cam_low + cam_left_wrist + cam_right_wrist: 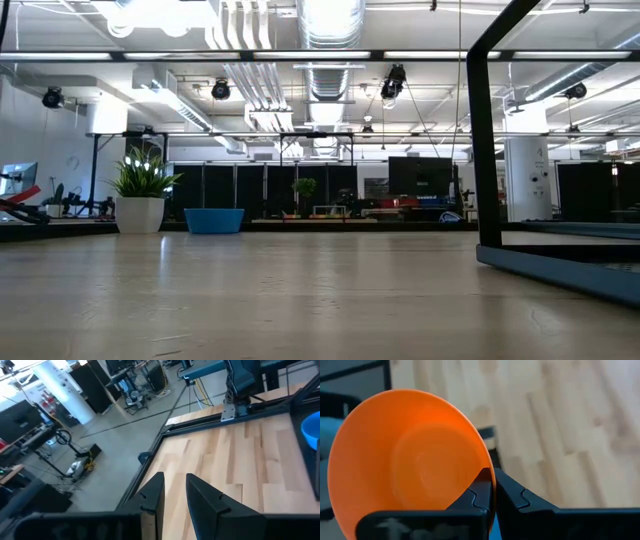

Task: Pick & Place Mini bowls
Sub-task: Stack the orange bowl on the orange bowl on the shelf

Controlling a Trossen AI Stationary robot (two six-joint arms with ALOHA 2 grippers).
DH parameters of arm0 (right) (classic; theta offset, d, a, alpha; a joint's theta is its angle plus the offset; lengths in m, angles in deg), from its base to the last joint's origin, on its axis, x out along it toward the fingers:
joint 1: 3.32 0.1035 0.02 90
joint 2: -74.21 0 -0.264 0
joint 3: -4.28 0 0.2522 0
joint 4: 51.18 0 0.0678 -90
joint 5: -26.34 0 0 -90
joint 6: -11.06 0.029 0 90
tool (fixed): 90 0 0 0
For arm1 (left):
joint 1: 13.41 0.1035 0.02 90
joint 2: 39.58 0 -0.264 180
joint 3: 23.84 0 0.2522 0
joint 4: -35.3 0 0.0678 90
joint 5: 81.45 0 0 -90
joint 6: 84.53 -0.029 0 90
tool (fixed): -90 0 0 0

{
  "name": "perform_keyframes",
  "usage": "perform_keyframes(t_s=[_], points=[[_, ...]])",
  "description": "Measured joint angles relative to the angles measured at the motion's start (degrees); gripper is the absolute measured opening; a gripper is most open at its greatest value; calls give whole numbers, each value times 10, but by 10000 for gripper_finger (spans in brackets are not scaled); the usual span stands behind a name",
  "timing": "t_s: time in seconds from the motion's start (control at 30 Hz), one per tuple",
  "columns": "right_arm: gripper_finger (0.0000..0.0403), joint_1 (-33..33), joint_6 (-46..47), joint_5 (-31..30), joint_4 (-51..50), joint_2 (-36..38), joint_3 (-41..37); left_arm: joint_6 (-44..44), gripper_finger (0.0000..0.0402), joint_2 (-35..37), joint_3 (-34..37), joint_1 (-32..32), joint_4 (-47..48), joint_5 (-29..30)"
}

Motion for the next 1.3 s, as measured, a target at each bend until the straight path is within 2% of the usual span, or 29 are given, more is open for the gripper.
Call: perform_keyframes(t_s=[0.23, 0.4, 0.53, 0.93, 1.3], points=[[8, 70, 81, 34, -1, -52, 0, 0, 76, 20, 0, 4, 14, -45], [8, 107, 131, 36, -1, -87, 0, 3, 76, 27, 0, 7, 32, -118], [8, 121, 159, 35, -1, -112, 0, 18, 76, 28, 0, 15, 42, -154], [8, 157, 221, 62, -2, -177, 0, 35, 76, 28, 0, 18, 62, -165], [8, 157, 210, 63, -3, -238, -2, 36, 76, 28, -1, 18, 62, -165]])
